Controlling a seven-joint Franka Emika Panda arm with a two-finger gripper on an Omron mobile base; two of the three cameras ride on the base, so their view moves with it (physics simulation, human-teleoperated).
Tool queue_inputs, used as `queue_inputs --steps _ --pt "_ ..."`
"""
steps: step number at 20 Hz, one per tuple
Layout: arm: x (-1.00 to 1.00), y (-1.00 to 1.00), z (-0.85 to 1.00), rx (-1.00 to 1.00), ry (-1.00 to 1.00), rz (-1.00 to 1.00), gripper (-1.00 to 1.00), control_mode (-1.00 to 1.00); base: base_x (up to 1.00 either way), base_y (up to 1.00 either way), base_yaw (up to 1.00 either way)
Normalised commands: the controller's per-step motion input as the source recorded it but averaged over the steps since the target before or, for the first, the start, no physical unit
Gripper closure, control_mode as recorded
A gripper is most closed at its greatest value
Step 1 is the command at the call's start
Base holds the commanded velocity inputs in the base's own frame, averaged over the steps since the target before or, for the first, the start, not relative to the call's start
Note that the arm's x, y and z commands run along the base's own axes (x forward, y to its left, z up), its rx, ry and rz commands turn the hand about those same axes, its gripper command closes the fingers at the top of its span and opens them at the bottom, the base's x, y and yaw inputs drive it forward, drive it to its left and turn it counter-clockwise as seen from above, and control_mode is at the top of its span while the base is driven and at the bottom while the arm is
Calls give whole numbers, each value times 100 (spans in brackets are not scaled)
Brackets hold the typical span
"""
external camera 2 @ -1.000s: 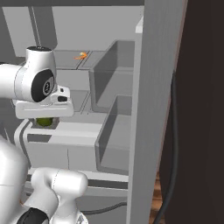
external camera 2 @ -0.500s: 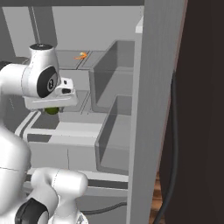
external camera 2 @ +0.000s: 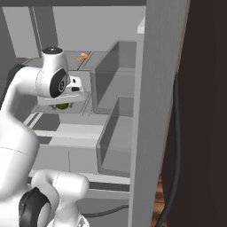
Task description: Transport the chicken drumstick and lime to the fridge. Place the chicken drumstick on the rack containing meat and place the lime on the rack containing the vegetable, ensuring meats and vegetables are on different racks.
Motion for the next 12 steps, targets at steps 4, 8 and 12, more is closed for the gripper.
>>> queue_inputs --steps 4,8,12 --pt "55 0 -25 1 -5 0 100 -100 0 0 0" --pt "65 0 -46 7 0 0 100 -100 0 0 0" --pt "71 0 -37 7 0 0 100 -100 0 0 0"
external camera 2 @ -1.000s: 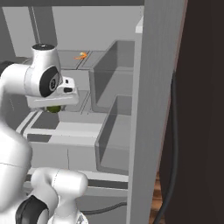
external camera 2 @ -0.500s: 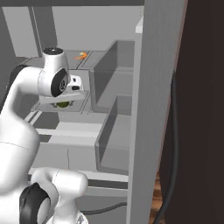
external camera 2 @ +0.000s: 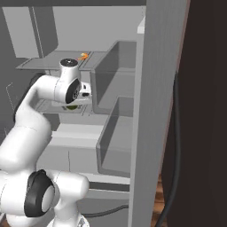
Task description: Transport the chicken drumstick and lime to the fridge. Place the chicken drumstick on the rack containing meat and place the lime on the rack containing the vegetable, ensuring meats and vegetables are on different racks.
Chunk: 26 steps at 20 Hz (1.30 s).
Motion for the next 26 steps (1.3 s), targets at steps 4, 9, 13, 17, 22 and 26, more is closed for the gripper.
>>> queue_inputs --steps 4,9,13,17,22,26 --pt "76 0 -28 6 0 0 100 -100 0 0 0" --pt "68 0 -27 0 -1 0 100 -100 0 0 0" --pt "61 8 -36 0 0 0 100 -100 0 0 0" --pt "71 7 -24 0 0 0 100 -100 0 0 0" --pt "59 1 -24 0 0 0 100 -100 0 0 0" --pt "48 0 -33 0 0 0 100 -100 0 0 0"
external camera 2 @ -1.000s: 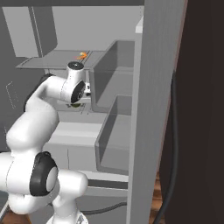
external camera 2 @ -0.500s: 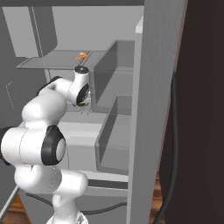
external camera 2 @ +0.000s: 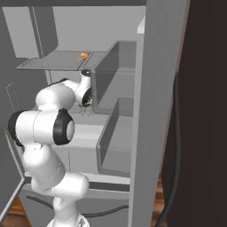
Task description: Transport the chicken drumstick and lime to the fridge. Place the chicken drumstick on the rack containing meat and place the lime on the rack containing the vegetable, ensuring meats and vegetables are on different racks.
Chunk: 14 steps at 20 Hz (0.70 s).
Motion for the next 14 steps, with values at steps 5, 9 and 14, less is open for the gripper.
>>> queue_inputs --steps 5,9,14 --pt "41 0 -43 0 0 0 100 -100 0 0 0" --pt "52 0 -30 0 0 0 100 -100 0 0 0" --pt "59 0 -22 0 1 0 100 -100 0 0 0"
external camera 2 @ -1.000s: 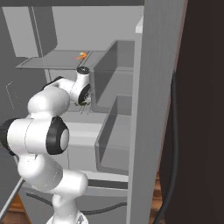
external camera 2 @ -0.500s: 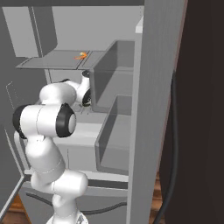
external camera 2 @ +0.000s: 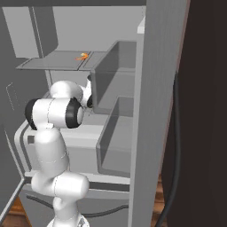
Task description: Transport the chicken drumstick and lime to the fridge. Place the chicken drumstick on the rack containing meat and place the lime on the rack containing the vegetable, ensuring meats and vegetables are on different racks.
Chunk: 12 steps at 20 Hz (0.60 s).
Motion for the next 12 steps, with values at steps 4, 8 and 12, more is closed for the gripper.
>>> queue_inputs --steps 4,8,12 --pt "60 0 -25 0 0 0 100 -100 0 0 0" --pt "52 0 -24 0 0 0 100 -100 0 0 0" --pt "22 0 -34 0 0 0 100 -100 0 0 0"
